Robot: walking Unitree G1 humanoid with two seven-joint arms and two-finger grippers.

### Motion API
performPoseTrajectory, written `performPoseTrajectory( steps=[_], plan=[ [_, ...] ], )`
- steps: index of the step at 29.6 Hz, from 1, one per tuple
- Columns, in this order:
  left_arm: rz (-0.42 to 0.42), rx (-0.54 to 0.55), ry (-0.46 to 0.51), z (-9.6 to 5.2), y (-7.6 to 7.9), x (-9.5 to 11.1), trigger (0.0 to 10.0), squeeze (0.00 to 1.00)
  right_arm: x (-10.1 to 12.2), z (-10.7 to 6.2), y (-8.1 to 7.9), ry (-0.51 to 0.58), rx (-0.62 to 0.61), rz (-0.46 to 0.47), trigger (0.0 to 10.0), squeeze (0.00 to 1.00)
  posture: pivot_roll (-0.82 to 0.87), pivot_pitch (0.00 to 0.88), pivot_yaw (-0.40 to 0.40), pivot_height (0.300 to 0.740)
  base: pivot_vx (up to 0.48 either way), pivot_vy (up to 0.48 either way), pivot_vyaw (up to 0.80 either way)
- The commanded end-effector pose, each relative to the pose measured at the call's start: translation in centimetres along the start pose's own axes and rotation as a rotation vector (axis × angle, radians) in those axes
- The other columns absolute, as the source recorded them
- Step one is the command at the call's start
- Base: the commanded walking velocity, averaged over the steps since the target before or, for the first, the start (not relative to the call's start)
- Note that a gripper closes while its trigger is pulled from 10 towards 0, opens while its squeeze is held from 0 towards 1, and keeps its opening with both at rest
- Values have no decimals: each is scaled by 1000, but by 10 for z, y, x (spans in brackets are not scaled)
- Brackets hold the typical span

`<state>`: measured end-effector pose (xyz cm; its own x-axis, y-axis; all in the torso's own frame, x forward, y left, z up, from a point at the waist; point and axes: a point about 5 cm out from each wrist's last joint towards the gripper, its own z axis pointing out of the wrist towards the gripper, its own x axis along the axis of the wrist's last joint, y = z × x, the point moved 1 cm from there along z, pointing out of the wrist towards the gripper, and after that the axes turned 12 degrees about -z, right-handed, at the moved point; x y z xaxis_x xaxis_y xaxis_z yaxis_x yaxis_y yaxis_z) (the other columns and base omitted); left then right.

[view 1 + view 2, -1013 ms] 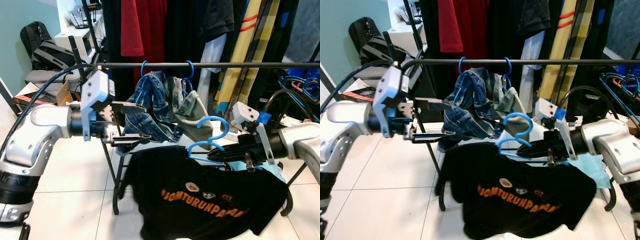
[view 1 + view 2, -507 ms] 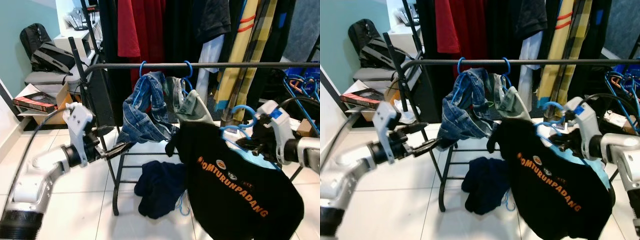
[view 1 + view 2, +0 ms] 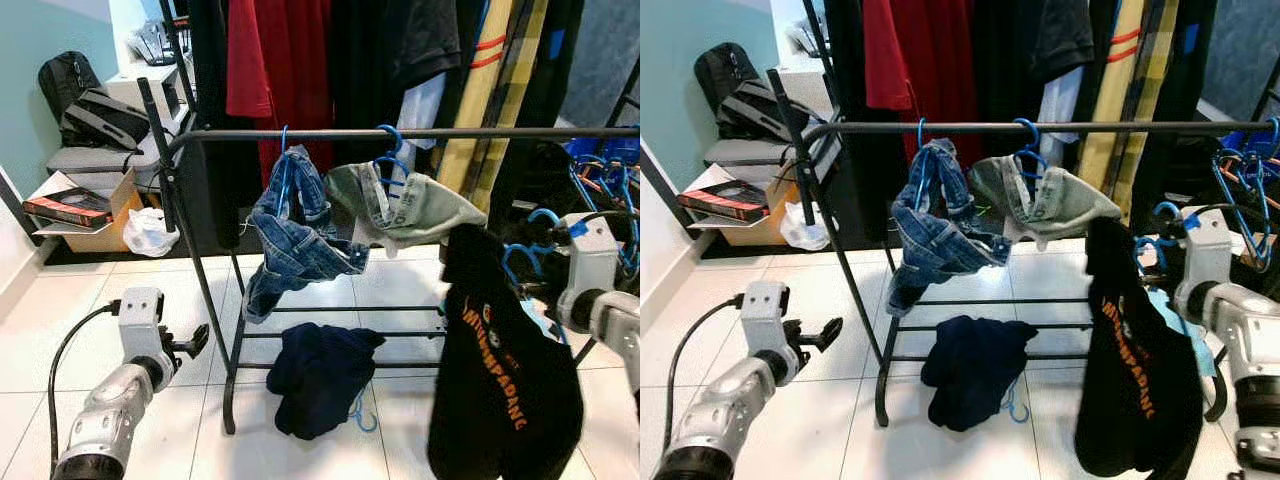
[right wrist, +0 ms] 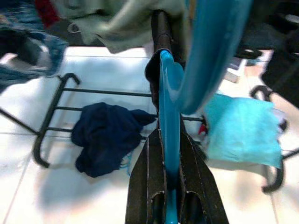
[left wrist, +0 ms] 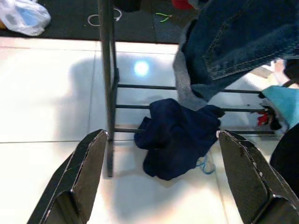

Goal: Hang hanger

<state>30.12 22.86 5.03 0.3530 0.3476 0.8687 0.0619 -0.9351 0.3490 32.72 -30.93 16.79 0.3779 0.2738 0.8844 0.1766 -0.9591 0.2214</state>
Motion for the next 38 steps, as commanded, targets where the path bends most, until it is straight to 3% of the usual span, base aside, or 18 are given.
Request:
performPoseTrajectory(
  steps=[1,5,7,8,10,16,18,20,23,24,27,28,30,31,33,38],
  plan=[
    [-12,15,-5,3,2,-3,10000,0,9,0,-1,22,3,7,10000,0,-105,0,16,740,0,-480,0],
    [-10,30,10,6,3,-5,10000,0,7,2,-3,11,10,22,10000,0,-105,0,16,740,0,-480,0],
    [-7,34,19,8,6,-6,10000,0,-21,-1,-20,-111,140,49,10000,0,-113,0,15,740,0,-480,0],
    [-7,34,19,8,6,-6,10000,0,-21,-1,-20,-111,140,49,10000,0,-113,0,15,740,0,-480,0],
    [-9,30,21,10,8,-7,10000,0,-42,-5,-30,-191,198,75,10000,0,-117,0,17,740,0,-480,0],
    [-12,20,19,11,11,-7,10000,0,-53,-7,-21,-208,140,95,10000,0,-118,0,19,740,0,-400,0],
    [-13,18,24,12,12,-6,10000,0,-51,-7,-16,-196,118,92,10000,0,-121,0,20,740,0,0,0],
    [-14,17,54,14,13,1,10000,0,-49,-12,-2,-196,65,60,10000,0,-123,0,20,740,0,0,0],
    [-13,15,66,14,14,3,10000,0,-46,-13,4,-181,45,47,10000,0,-125,0,22,740,0,0,0],
    [-5,11,74,15,14,4,10000,0,-36,-13,5,-130,52,24,10000,0,-126,0,22,740,0,0,0],
    [11,10,90,15,14,5,10000,0,-5,-16,-6,40,141,-26,10000,0,-126,0,24,740,0,0,0],
    [11,10,90,15,14,5,10000,0,-5,-16,-6,40,141,-26,10000,0,-126,0,24,740,0,0,0],
    [13,11,89,16,14,5,10000,0,12,-19,-21,129,242,-54,10000,0,-126,0,24,740,0,0,0],
    [13,11,89,16,14,5,10000,0,12,-19,-21,129,242,-54,10000,0,-126,0,24,740,0,0,0],
    [22,8,79,16,14,4,10000,0,19,-24,-37,168,355,-101,10000,0,-127,0,22,740,337,0,0],
    [26,9,75,16,13,2,10000,0,22,-28,-42,183,403,-129,10000,0,-129,0,23,740,339,0,0]
  ],
)
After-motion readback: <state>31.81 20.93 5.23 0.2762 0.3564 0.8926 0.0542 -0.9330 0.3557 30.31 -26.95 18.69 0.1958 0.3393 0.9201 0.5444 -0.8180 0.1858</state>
